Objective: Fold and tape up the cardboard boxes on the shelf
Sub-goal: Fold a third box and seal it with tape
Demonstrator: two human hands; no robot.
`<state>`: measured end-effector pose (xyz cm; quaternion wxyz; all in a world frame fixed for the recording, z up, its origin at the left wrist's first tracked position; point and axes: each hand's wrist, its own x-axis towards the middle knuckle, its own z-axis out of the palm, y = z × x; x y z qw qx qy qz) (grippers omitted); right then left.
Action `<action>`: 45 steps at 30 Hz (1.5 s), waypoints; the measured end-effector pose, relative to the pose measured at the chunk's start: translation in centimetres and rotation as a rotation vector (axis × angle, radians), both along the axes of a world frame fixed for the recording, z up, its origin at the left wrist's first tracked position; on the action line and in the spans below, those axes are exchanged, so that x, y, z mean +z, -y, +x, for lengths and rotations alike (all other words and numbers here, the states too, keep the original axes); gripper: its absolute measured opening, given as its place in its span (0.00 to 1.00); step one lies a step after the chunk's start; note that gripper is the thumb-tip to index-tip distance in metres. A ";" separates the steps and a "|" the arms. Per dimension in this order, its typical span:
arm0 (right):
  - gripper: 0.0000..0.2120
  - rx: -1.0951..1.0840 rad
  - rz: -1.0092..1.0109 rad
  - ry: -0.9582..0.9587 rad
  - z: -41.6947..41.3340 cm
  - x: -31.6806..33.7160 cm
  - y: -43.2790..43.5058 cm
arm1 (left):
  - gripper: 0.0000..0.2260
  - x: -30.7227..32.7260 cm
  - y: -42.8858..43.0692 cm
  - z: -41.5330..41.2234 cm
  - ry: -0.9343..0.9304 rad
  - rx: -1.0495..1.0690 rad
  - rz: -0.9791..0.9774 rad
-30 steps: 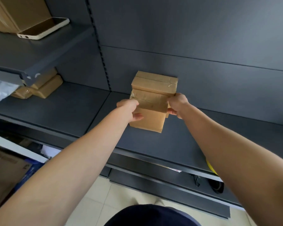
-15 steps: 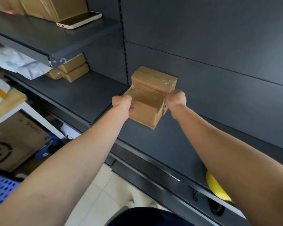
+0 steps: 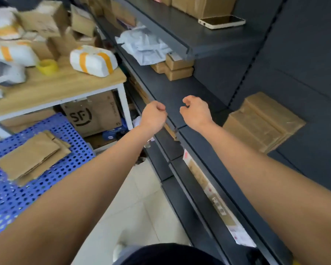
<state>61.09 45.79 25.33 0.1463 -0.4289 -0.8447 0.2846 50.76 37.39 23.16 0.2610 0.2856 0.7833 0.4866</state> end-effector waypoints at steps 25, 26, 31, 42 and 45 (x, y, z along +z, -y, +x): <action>0.06 0.936 0.148 0.464 -41.8 -9.0 24.4 | 0.13 -8.1 35.2 -33.1 -0.114 0.470 -0.603; 0.11 0.931 0.144 0.463 -42.9 -9.8 24.2 | 0.13 -8.8 35.4 -33.8 -0.104 0.502 -0.606; 0.19 1.000 0.082 0.519 -47.0 -13.7 23.5 | 0.14 -12.6 36.5 -36.6 -0.015 0.564 -0.688; 0.17 0.904 -0.139 0.597 -52.8 -24.5 24.0 | 0.11 -22.0 37.0 -42.3 0.157 0.564 -0.792; 0.23 0.850 -0.183 0.602 -53.5 -27.1 24.0 | 0.10 -24.3 36.9 -43.5 0.229 0.611 -0.776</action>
